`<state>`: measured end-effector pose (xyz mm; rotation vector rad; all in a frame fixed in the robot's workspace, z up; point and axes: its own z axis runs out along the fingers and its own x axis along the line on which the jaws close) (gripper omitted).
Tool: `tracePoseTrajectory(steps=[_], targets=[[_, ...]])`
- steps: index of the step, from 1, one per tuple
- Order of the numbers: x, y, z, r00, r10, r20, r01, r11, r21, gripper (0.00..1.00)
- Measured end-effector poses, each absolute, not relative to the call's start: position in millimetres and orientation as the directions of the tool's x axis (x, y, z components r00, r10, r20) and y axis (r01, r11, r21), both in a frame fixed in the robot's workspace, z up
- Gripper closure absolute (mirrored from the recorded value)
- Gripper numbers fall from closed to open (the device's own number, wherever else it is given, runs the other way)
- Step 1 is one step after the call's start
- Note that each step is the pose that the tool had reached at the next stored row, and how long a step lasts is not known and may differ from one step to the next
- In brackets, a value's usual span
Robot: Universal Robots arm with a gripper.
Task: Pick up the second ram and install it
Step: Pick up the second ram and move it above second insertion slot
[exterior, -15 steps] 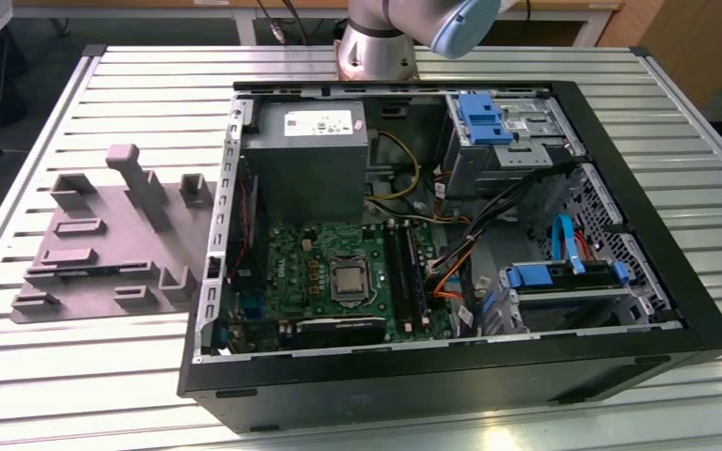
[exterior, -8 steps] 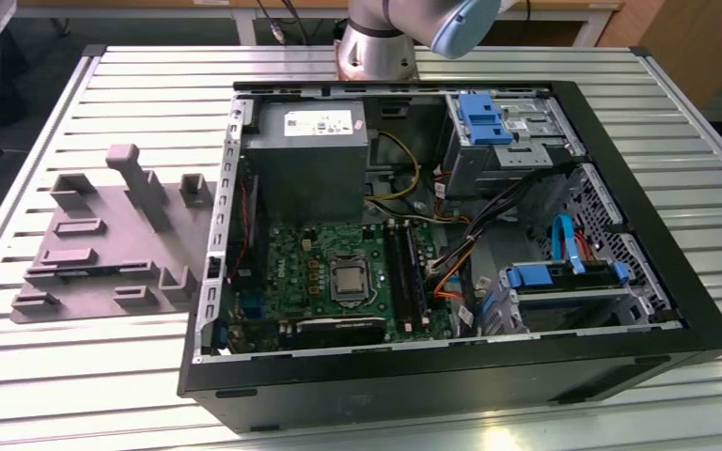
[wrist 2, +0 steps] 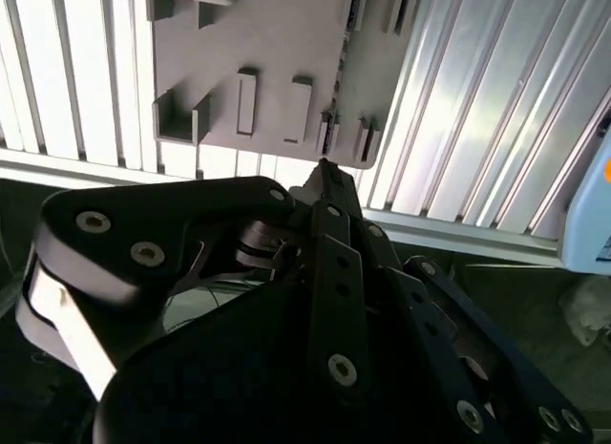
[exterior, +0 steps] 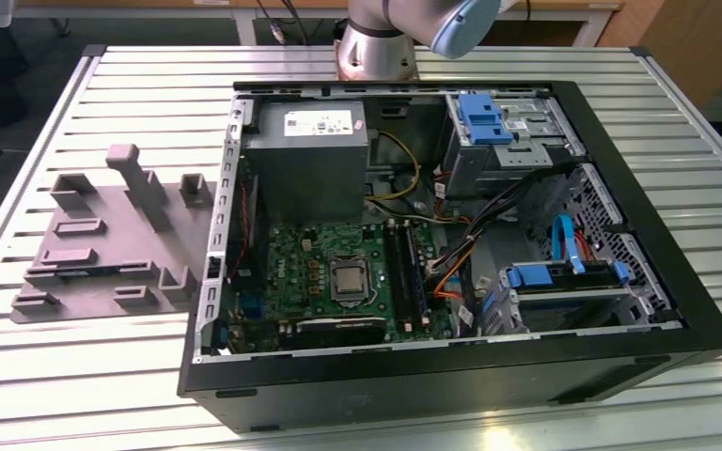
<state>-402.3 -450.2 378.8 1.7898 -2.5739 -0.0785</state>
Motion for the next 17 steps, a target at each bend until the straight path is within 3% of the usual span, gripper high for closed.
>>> tracePoseTrajectory(steps=[11, 17], targets=[[-402.3, -450.3, 378.2, -0.163, -0.986, -0.024, -0.986, 0.162, 0.044, 0.89], [-402.3, -450.2, 378.2, -0.160, -0.987, -0.024, -0.986, 0.159, 0.044, 0.89]])
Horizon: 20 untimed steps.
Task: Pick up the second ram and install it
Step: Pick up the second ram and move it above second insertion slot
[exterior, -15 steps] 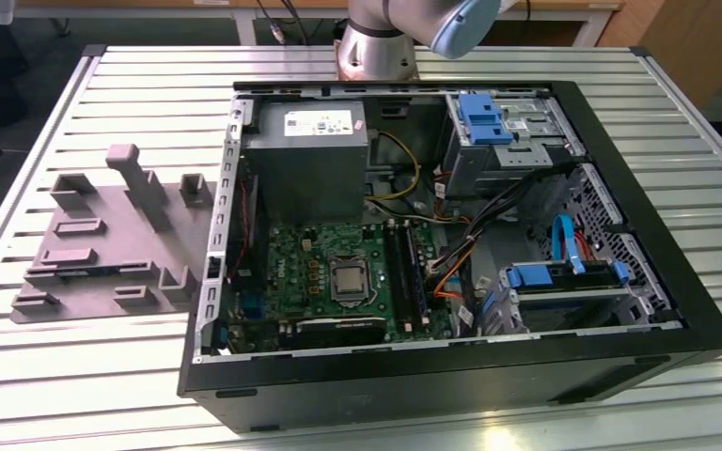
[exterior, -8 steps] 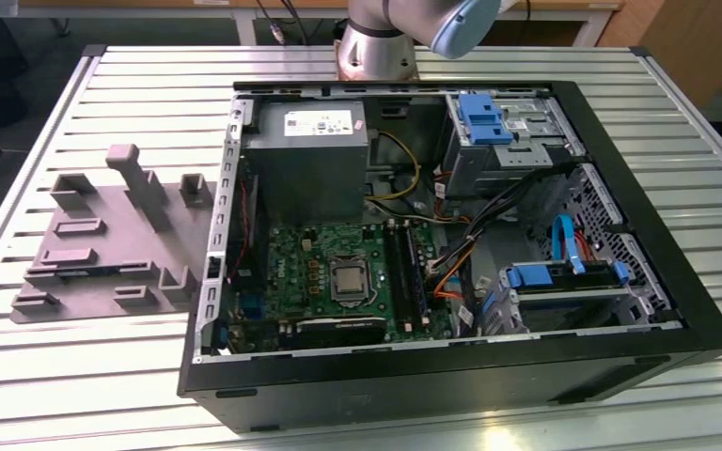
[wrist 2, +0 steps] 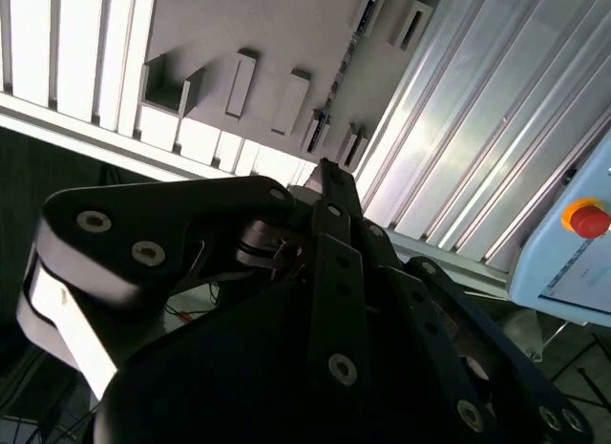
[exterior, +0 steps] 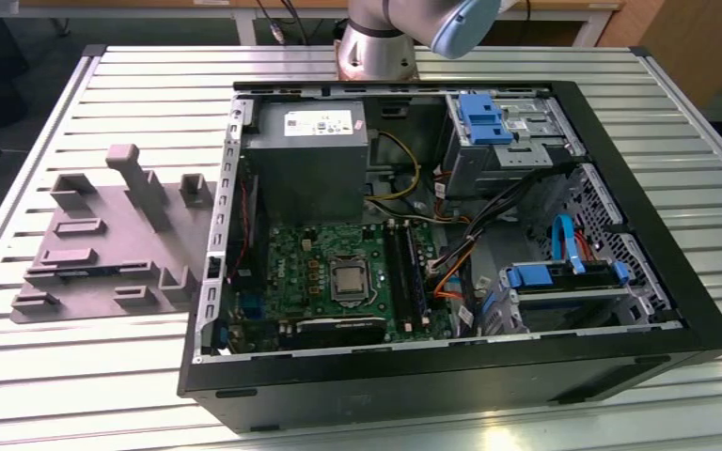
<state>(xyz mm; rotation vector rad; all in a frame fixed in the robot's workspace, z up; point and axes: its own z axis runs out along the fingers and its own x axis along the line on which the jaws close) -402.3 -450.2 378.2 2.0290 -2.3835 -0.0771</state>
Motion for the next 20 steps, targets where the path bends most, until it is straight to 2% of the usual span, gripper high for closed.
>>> tracePoseTrajectory(steps=[5, 20], targets=[[-402.3, -450.2, 378.2, -0.142, -0.990, -0.024, -0.989, 0.140, 0.044, 0.89], [-402.6, -450.2, 378.0, 0.087, -0.996, -0.024, -0.995, -0.088, 0.044, 0.89]])
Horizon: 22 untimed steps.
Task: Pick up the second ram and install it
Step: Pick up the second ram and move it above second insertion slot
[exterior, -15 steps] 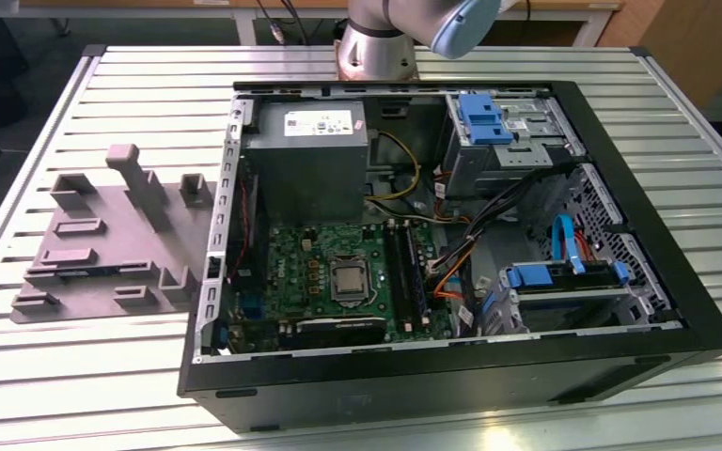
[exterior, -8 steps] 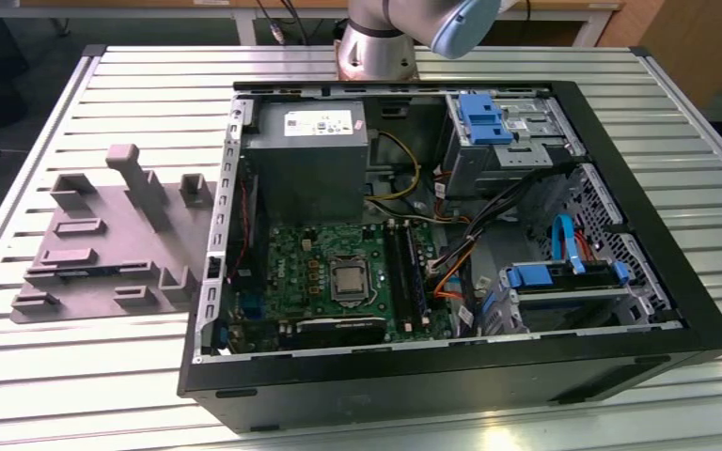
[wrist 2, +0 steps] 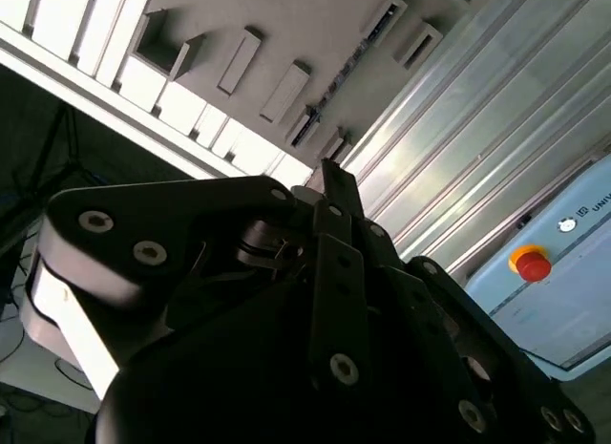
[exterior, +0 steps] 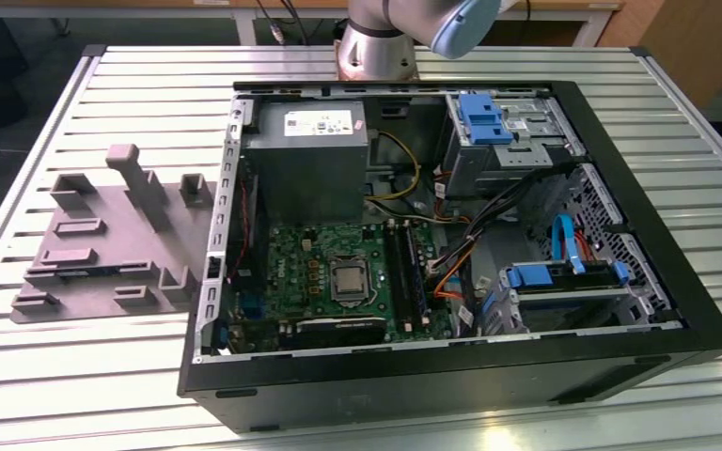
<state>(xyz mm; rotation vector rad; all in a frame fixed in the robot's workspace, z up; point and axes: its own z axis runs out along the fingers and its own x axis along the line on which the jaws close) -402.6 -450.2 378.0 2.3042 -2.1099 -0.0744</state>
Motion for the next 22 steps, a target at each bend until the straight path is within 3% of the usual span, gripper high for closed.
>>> tracePoseTrajectory(steps=[22], targets=[[-402.7, -450.2, 377.7, 0.191, -0.981, -0.024, -0.980, -0.192, 0.044, 0.89]])
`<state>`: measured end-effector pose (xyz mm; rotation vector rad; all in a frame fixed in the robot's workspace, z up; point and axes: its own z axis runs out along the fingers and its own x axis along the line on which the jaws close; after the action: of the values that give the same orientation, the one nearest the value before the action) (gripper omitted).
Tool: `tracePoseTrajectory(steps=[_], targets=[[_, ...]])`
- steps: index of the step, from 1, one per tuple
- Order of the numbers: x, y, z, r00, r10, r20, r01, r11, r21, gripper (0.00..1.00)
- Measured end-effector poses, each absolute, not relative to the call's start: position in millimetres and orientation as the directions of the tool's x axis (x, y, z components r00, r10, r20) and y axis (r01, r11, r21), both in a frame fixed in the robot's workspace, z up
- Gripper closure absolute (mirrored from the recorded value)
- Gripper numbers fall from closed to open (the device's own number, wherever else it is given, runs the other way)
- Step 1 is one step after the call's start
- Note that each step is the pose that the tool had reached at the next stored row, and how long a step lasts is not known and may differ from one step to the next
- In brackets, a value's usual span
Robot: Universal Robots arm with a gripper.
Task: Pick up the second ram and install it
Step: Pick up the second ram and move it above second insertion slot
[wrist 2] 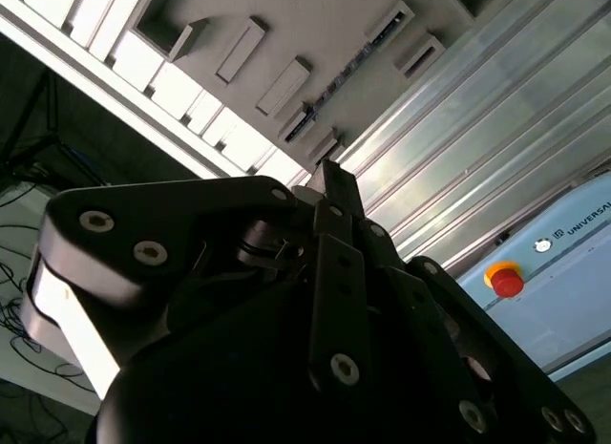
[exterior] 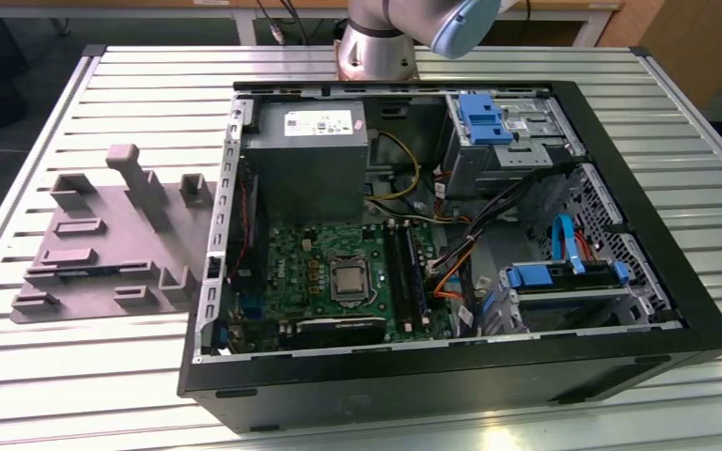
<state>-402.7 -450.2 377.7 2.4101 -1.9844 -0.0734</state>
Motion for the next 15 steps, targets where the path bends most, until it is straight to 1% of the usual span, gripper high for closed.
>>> tracePoseTrajectory(steps=[5, 15], targets=[[-402.8, -450.2, 377.4, 0.178, -0.984, -0.024, -0.983, -0.179, 0.044, 0.89], [-402.7, -450.2, 375.8, 0.001, -1.000, -0.024, -0.999, -0.002, 0.044, 0.89]])
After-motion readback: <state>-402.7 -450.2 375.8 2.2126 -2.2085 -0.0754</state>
